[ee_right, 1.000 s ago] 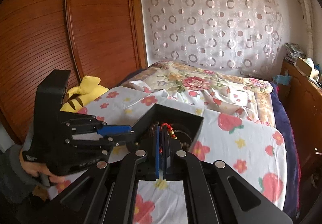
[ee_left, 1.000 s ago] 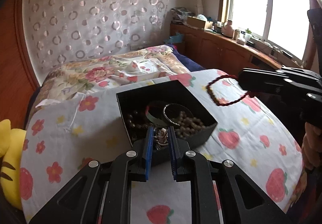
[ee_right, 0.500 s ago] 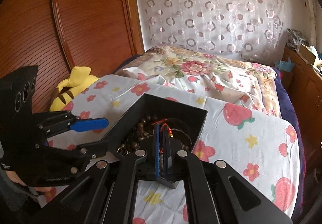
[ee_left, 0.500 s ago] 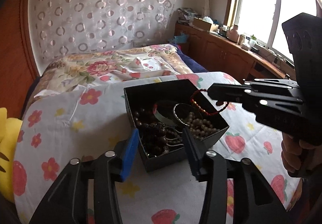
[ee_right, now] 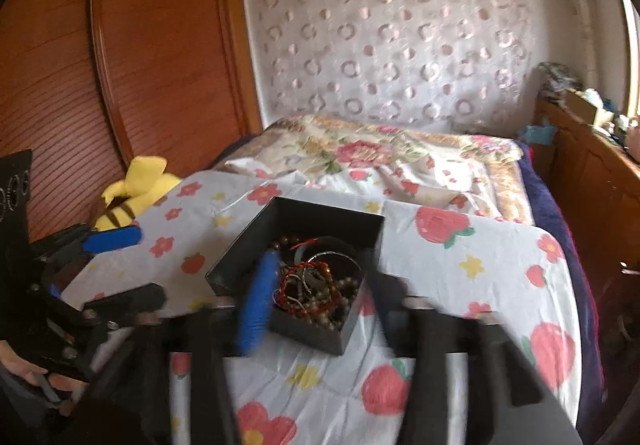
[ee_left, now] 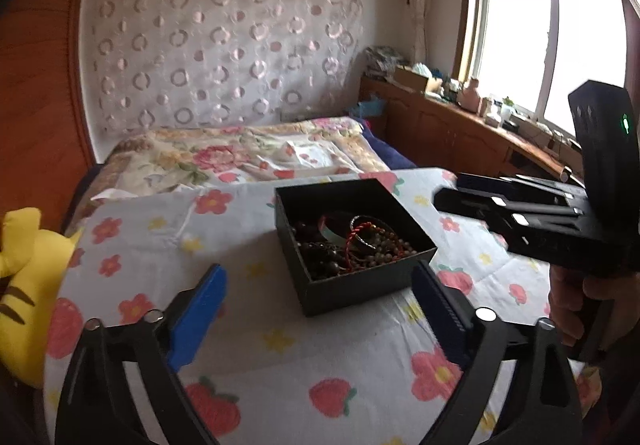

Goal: Organize jewelry

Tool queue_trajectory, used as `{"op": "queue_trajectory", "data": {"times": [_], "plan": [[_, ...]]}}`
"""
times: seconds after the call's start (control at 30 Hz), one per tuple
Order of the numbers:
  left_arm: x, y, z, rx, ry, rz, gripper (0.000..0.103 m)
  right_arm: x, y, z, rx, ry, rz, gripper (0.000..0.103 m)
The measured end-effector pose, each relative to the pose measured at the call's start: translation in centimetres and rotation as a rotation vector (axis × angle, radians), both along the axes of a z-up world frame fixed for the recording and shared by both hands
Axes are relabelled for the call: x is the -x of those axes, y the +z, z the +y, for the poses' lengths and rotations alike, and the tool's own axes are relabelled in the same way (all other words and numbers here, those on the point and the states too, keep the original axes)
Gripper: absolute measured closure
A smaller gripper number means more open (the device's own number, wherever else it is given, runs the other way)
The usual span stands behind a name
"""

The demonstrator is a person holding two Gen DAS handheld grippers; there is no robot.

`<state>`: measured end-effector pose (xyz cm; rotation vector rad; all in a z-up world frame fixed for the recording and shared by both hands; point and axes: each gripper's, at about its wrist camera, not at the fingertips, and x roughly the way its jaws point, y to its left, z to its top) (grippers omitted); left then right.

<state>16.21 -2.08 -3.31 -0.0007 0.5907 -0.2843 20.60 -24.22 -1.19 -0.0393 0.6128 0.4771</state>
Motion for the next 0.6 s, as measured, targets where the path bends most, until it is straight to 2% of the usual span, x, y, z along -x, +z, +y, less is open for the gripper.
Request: {"op": "queue_trajectory", "data": {"times": [0.1, 0.17, 0.23, 0.4, 0.6], "plan": [[1.9, 0.9, 0.6, -0.021, 0.033, -0.044, 0.008, 2.4, 0.2, -0.5, -0.006, -0.037, -0.038, 0.026], [2.7, 1.3, 0.9, -0.038, 0.054, -0.061, 0.008, 4.0, 0.4, -0.9, -0.021, -0.062, -0.062, 0.010], [3.5, 1.8, 1.1, -0.052, 0.072, -0.075, 0.008, 5.6, 0.6, -1.3, -0.032, -0.092, -0.090, 0.004], [5.7, 2.5, 1.8, -0.059, 0.133, -0.097, 0.007, 8.8, 1.0, -2.4, -0.059, -0.173, -0.117, 0.002], [8.1, 2.6, 2.2, -0.062, 0.166, -0.111, 0.007, 11.9, 0.1, -3.1, -0.045, -0.242, -0.125, 0.002]]}}
